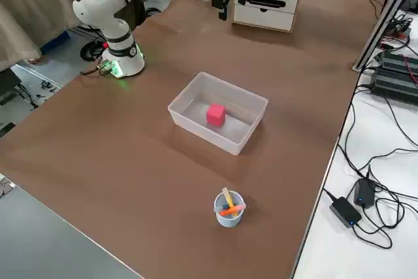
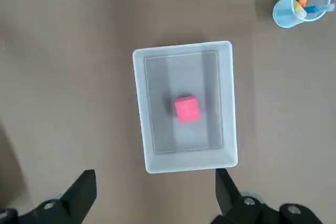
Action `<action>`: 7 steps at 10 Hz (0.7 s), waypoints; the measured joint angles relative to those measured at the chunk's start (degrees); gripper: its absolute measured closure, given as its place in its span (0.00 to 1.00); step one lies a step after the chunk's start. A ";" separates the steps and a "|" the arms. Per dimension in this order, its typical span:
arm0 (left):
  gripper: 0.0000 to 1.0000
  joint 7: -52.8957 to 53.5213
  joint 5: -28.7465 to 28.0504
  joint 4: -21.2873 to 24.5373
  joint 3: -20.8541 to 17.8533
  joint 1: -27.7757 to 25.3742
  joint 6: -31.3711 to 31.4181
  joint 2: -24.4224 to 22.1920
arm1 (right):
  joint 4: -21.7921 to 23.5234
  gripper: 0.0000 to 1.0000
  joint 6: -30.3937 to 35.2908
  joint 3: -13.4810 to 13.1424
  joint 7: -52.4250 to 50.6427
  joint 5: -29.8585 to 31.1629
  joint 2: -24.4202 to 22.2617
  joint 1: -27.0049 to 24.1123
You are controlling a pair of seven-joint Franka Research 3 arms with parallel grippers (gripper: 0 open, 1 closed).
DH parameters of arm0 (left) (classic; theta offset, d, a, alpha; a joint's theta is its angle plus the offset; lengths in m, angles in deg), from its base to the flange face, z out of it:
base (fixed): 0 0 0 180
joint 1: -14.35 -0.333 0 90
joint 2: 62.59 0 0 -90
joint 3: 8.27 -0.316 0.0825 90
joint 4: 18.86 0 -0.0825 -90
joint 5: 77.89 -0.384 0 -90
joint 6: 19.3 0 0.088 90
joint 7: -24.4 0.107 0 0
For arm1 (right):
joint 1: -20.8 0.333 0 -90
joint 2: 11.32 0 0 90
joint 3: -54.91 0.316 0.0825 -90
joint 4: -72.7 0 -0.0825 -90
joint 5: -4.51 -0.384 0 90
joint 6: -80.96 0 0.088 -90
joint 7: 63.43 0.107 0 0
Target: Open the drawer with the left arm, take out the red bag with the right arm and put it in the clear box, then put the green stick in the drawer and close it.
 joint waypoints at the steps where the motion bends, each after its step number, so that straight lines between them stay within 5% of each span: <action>1: 0.00 0.00 0.00 -0.03 0.00 -0.17 0.00 0.00 | 0.00 0.00 0.01 0.04 -0.15 0.18 0.00 0.00; 7: 0.00 0.00 0.00 -0.06 0.00 -0.34 0.00 0.00 | 0.03 0.00 0.20 0.12 -0.35 0.53 0.11 0.00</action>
